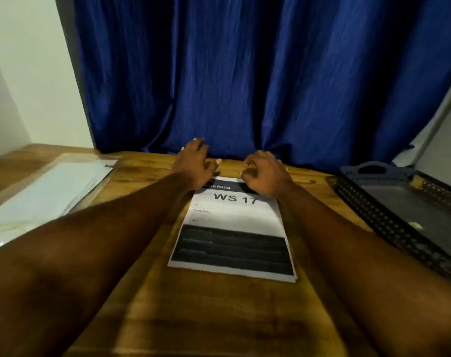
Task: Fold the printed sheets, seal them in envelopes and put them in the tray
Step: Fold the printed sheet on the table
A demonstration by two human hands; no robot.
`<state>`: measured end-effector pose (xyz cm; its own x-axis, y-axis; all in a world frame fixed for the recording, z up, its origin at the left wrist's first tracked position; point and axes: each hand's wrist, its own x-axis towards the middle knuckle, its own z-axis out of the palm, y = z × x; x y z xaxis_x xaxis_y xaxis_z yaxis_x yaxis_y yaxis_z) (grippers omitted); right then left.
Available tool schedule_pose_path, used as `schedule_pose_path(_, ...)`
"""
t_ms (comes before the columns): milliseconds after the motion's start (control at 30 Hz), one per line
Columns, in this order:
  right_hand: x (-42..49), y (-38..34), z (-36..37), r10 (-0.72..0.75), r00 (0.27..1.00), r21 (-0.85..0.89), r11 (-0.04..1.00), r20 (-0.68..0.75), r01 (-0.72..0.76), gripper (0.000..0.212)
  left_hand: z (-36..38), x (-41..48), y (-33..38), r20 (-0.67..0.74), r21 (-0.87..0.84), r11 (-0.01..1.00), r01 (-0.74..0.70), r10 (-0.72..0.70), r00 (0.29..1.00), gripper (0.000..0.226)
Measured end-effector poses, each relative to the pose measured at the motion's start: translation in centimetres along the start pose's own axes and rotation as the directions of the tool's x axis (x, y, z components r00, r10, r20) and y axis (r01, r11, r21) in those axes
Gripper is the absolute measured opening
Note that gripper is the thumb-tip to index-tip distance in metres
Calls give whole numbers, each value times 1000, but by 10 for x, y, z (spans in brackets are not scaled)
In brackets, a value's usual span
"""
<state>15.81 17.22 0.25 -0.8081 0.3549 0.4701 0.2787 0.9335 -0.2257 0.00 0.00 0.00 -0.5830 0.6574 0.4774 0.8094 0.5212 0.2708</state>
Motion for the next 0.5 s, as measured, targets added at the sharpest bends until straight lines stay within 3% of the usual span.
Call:
schedule_pose_path(133,-28,-10,-5,105,991,-38,994,78,-102,41,-7,-26,6,203,-137,987,82,-53,978,59)
schedule_pose_path(233,-48,-12,2,138,988,6,990,65,-139,47,2,-47,12,250,-253,950,182,-118,961,63)
schedule_pose_path(367,-67,-13,14,159,982,16,987,99,-161,42,11,-63,10,272,-133,978,159,-118,955,67)
schedule_pose_path(500,-70,-12,18,176,981,23,984,81,-178,40,9,-66,9,277,-141,977,162,-119,954,75)
